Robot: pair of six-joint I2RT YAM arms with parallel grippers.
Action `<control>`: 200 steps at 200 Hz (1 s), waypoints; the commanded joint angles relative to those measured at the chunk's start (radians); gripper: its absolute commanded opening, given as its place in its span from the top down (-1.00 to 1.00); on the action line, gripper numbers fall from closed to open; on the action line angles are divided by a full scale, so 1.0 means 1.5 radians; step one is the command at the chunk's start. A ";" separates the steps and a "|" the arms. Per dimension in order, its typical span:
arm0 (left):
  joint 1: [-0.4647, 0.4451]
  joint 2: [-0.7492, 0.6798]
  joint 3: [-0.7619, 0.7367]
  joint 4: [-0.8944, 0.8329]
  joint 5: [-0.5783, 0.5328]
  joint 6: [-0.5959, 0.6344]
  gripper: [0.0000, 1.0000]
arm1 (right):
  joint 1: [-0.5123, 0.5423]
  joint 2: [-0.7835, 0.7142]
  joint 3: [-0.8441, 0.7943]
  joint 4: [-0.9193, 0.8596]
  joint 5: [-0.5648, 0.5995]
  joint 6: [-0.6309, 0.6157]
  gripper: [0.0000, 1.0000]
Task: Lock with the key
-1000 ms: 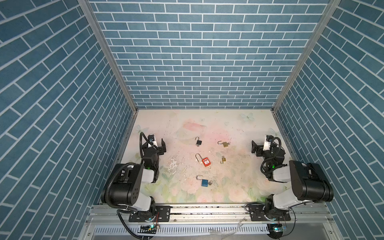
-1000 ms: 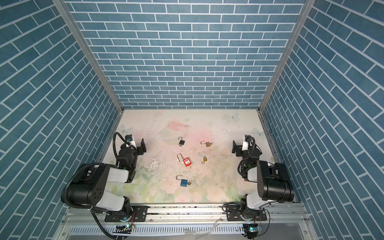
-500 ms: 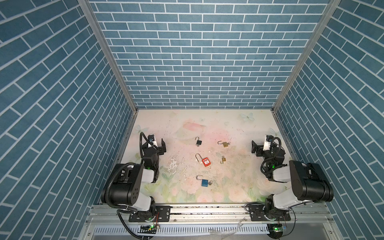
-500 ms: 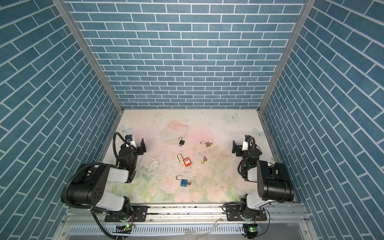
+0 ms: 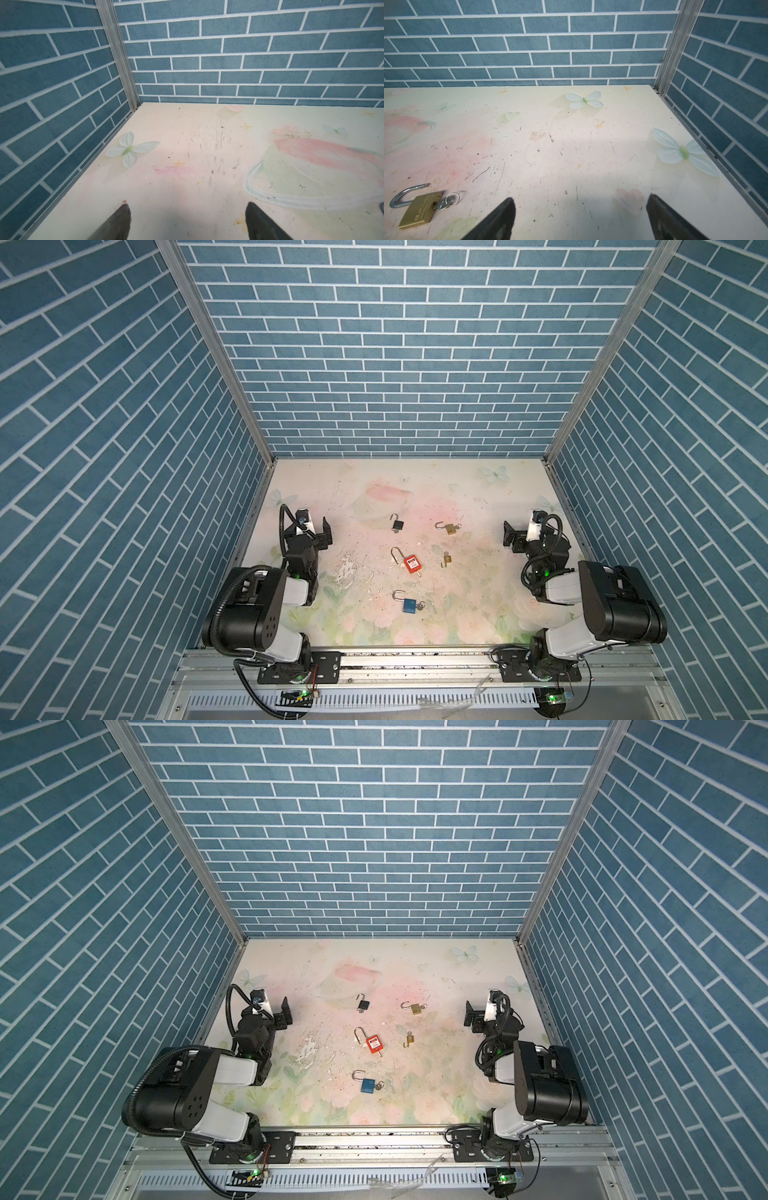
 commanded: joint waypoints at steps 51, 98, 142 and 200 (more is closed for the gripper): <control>-0.002 0.006 0.011 0.003 -0.007 0.007 -0.74 | -0.002 0.006 0.005 0.023 0.008 0.002 -0.97; -0.003 -0.004 0.023 -0.025 -0.007 0.006 -0.74 | -0.002 -0.003 -0.003 0.031 0.036 0.013 -0.97; -0.007 -0.070 0.134 -0.249 -0.020 0.008 -0.74 | -0.001 -0.094 0.016 -0.066 0.026 0.010 -0.97; 0.008 -0.116 0.333 -0.447 0.015 -0.178 -0.74 | -0.003 -0.308 0.155 -0.368 -0.017 0.109 -0.97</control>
